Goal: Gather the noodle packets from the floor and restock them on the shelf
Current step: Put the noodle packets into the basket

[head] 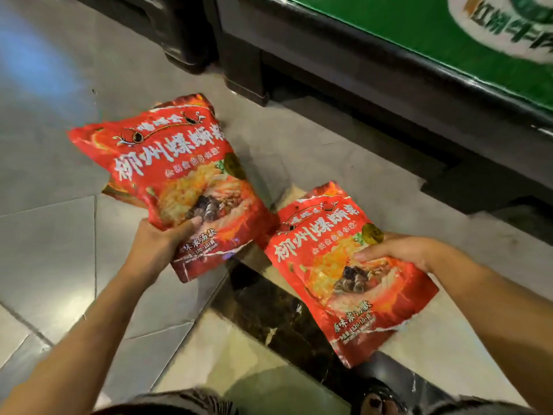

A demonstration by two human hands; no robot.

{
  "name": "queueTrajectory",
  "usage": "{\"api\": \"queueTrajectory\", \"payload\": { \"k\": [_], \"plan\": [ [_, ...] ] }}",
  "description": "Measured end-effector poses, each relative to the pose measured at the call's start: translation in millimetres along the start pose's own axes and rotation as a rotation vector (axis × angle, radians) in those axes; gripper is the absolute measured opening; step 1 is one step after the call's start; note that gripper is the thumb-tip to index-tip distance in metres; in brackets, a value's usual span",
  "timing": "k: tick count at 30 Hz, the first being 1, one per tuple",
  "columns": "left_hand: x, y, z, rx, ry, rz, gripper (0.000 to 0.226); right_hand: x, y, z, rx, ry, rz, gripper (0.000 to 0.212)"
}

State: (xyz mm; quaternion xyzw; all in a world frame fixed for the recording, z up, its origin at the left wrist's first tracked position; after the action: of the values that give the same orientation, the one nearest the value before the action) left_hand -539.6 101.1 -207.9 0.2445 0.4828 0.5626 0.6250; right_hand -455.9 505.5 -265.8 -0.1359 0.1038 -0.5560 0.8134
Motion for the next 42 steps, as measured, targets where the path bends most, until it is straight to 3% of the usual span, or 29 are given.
{"api": "queueTrajectory", "payload": {
  "k": [5,10,16,21,25,32,38,42],
  "plan": [
    [-34.0,43.7,17.3,-0.14,-0.015,-0.317,0.017,8.5,10.2,44.3,-0.001,0.198,-0.213,0.083],
    [-60.0,111.8,73.9,-0.17,-0.125,-0.675,0.022,18.0,14.7,138.1,-0.015,0.46,-0.368,0.034],
    [-64.6,217.9,169.0,-0.105,-0.252,-0.897,0.018,28.5,38.9,271.9,0.072,0.644,-0.553,0.06],
    [-38.9,299.5,250.3,-0.047,-0.406,-0.914,0.062,37.8,78.7,416.2,0.078,0.706,-0.853,0.043],
    [1.9,352.6,325.4,0.014,-0.558,-0.956,0.055,50.7,138.6,524.4,0.089,0.805,-1.045,0.031],
    [111.9,399.3,475.8,0.107,-0.87,-1.1,0.017,86.9,275.0,662.7,0.258,0.941,-1.476,0.049],
    [233.0,413.7,621.8,0.192,-1.15,-1.117,0.025,102.0,396.5,720.6,0.279,1.086,-1.854,0.051],
    [331.0,409.7,687.4,0.263,-1.25,-1.112,0.026,97.7,462.5,749.2,0.253,1.117,-2.007,0.054]
  ]
}}
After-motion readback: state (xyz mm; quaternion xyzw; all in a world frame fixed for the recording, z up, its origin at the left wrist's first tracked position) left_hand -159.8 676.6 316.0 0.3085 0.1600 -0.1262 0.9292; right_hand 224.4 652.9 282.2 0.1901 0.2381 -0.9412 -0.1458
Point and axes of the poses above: each hand's wrist, its own z-axis away from the middle knuckle, its own x-axis out of the palm, y = z × x, the point moved 7 cm from there along -z, towards the middle knuckle, and after that the axes turned 4 degrees about y, right-handed, at the moved point
